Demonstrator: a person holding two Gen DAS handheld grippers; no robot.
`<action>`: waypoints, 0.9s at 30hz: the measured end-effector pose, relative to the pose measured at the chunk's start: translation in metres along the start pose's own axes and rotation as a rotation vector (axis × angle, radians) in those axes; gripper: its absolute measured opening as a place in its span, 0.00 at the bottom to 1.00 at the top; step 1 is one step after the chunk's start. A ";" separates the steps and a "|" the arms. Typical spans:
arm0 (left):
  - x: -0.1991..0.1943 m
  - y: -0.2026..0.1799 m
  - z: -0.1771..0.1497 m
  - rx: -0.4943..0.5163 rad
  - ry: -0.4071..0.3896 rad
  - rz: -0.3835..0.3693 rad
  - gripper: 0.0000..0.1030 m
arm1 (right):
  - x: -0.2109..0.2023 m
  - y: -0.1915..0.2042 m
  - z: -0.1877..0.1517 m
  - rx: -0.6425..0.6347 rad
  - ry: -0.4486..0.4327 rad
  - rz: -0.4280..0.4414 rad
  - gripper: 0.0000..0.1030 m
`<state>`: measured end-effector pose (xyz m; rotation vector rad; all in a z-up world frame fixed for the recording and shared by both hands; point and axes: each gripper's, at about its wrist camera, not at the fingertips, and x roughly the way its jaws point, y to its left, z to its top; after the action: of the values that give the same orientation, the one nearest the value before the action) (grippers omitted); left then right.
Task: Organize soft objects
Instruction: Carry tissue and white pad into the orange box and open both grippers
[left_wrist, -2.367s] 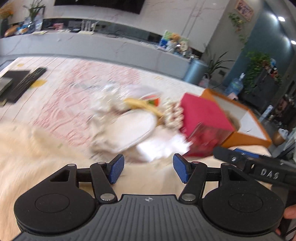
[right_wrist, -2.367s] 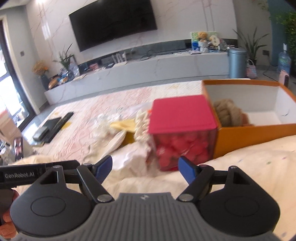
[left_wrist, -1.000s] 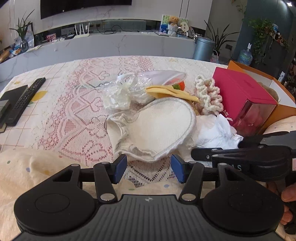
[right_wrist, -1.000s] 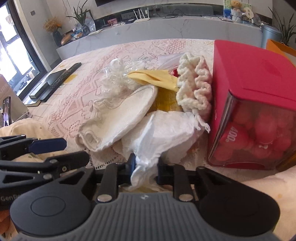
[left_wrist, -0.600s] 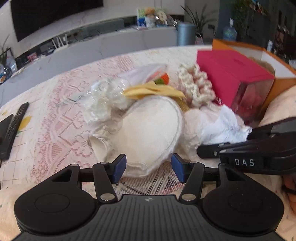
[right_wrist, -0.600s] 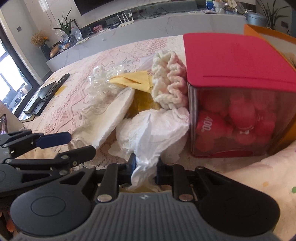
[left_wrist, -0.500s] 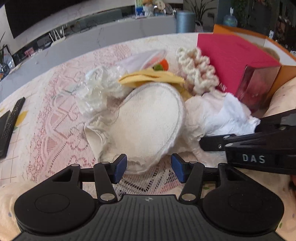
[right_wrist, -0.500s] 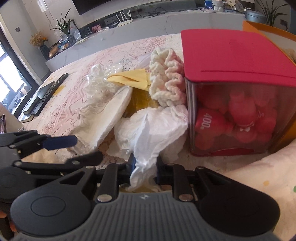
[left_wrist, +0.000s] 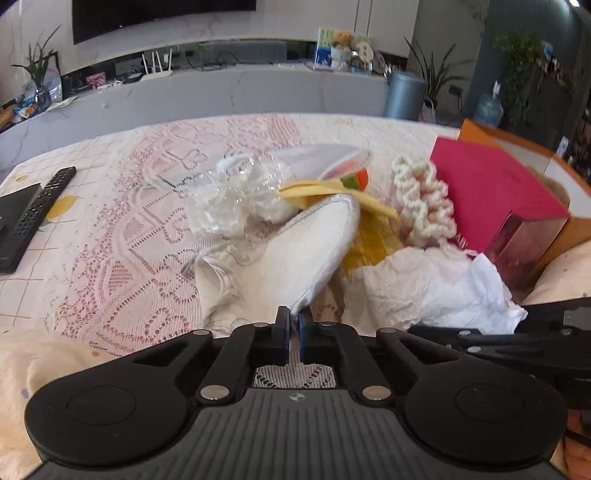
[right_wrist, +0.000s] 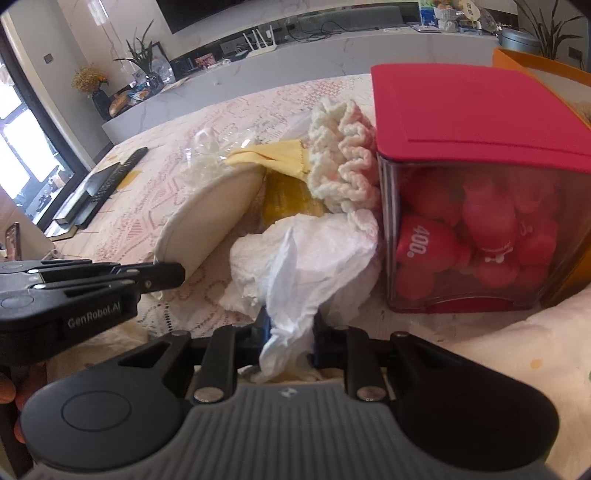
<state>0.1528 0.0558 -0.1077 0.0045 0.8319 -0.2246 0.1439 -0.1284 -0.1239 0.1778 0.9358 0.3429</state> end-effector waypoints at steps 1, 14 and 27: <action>-0.005 0.001 0.000 -0.010 -0.014 0.001 0.04 | -0.005 0.003 0.000 -0.014 -0.003 0.007 0.18; -0.077 -0.008 0.016 -0.129 -0.165 -0.020 0.04 | -0.077 0.020 0.011 -0.084 -0.146 0.078 0.17; -0.127 -0.074 0.054 -0.075 -0.293 -0.171 0.04 | -0.164 -0.017 0.034 -0.089 -0.301 -0.012 0.17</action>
<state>0.0944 0.0039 0.0280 -0.1666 0.5482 -0.3459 0.0857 -0.2041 0.0146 0.1381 0.6226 0.3356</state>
